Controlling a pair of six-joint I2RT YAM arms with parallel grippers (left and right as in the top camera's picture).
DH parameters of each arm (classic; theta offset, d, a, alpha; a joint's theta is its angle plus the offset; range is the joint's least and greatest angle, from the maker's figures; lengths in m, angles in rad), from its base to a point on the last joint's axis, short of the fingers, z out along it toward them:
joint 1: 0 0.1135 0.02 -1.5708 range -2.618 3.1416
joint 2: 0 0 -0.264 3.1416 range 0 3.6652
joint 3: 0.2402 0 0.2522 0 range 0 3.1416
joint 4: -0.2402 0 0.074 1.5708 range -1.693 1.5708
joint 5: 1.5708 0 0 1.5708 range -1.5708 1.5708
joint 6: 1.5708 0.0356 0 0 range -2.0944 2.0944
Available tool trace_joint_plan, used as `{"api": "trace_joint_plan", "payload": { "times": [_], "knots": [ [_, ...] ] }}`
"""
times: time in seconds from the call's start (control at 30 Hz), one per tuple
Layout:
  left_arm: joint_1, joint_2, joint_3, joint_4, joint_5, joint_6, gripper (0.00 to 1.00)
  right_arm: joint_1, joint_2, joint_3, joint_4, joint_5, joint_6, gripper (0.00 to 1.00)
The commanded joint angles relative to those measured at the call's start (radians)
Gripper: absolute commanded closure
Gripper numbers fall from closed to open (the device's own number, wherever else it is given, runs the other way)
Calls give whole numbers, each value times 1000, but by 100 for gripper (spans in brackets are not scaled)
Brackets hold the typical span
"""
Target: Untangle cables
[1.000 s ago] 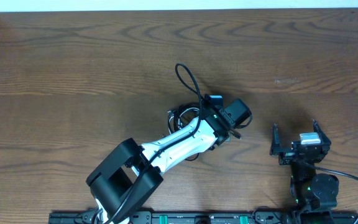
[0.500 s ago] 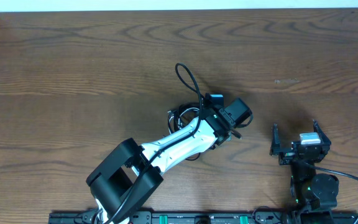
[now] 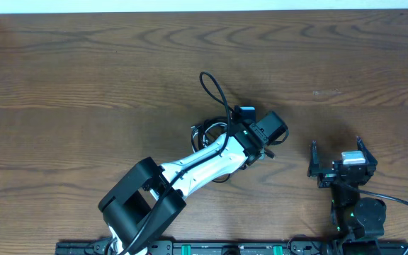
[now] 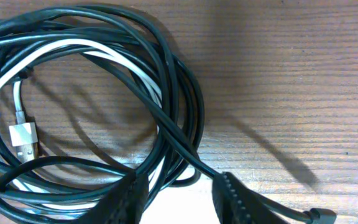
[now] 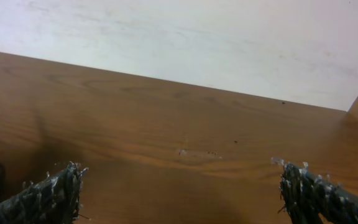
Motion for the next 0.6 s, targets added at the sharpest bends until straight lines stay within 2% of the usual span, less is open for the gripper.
{"api": "trace_joint_plan", "payload": {
  "times": [0.0, 0.1, 0.2, 0.23, 0.43, 0.47, 0.57],
  "knots": [
    [-3, 9, -1, -1, -28, -10, 66, 7, -5, -1, -4, -2, 11, 1],
    [-3, 12, -1, -2, -27, -9, 76, 7, -5, -1, -4, -2, 11, 1],
    [-3, 15, -1, -2, -27, -10, 91, 7, -5, -1, -4, -2, 11, 1],
    [-3, 15, -1, -3, -27, -10, 92, 7, -5, -1, -4, -2, 11, 1],
    [-3, 32, -1, 2, -15, -11, 91, 7, -5, -1, -4, -2, 11, 1],
    [-3, 42, -1, 2, -15, -10, 85, 7, -5, -1, -4, -2, 11, 1],
    [-5, 67, -1, 2, -15, -10, 83, 7, -5, -1, -4, -2, 11, 1]
  ]
}}
